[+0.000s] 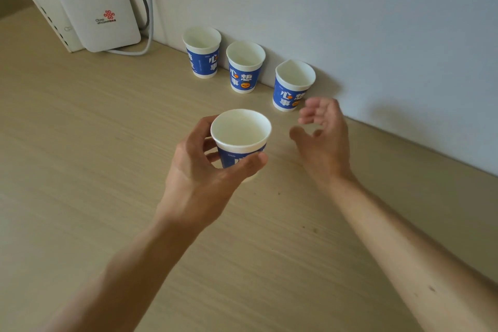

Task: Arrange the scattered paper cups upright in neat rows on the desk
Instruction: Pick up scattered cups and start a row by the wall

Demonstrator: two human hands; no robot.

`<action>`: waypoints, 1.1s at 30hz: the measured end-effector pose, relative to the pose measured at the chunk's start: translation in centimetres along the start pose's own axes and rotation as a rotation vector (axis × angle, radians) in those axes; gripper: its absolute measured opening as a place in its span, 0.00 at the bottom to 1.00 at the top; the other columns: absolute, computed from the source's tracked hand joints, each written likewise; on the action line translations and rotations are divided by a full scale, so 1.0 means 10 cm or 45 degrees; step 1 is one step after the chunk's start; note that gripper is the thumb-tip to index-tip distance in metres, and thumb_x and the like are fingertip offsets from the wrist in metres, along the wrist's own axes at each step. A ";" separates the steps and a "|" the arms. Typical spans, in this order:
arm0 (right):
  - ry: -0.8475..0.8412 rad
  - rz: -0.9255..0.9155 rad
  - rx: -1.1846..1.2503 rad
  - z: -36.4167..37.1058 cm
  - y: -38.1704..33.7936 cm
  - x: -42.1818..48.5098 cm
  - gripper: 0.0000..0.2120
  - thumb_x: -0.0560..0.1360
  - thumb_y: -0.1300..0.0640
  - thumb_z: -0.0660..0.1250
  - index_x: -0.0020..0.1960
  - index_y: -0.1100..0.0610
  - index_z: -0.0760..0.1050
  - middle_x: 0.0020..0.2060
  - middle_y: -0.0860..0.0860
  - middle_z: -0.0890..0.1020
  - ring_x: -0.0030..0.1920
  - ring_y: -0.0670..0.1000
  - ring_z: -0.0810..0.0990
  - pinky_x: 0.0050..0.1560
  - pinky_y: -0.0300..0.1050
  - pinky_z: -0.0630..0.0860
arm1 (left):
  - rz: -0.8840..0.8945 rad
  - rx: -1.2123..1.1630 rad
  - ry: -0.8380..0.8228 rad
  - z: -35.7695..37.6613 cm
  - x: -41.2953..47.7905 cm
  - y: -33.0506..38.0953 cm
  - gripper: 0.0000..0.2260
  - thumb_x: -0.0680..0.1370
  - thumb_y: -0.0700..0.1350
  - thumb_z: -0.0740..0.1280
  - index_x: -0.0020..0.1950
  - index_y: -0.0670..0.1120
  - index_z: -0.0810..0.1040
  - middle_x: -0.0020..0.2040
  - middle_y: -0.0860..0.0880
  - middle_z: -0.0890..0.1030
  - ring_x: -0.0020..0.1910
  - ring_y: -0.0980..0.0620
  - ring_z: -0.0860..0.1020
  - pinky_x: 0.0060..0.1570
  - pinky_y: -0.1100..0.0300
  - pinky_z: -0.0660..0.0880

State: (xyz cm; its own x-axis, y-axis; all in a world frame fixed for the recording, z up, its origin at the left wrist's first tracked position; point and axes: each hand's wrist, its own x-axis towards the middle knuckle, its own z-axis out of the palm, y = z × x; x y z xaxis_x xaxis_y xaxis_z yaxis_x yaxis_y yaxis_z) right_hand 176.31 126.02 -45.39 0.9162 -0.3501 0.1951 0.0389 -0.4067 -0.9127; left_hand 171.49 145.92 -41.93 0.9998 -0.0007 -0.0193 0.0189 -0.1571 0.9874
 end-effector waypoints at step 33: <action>0.270 0.096 -0.083 -0.50 0.44 0.38 0.32 0.64 0.58 0.81 0.63 0.56 0.69 0.47 0.36 0.77 0.45 0.33 0.78 0.47 0.34 0.77 | -0.092 0.149 -0.159 0.76 0.09 0.16 0.27 0.69 0.51 0.81 0.65 0.53 0.76 0.58 0.58 0.81 0.57 0.61 0.80 0.59 0.54 0.80</action>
State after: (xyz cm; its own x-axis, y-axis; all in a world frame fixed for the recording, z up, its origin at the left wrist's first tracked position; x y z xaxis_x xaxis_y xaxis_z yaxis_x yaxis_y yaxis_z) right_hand 177.96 118.68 -46.82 0.8111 -0.5480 0.2043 -0.0589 -0.4241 -0.9037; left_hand 172.35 138.13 -41.61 0.9875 -0.1067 -0.1160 0.0828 -0.2749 0.9579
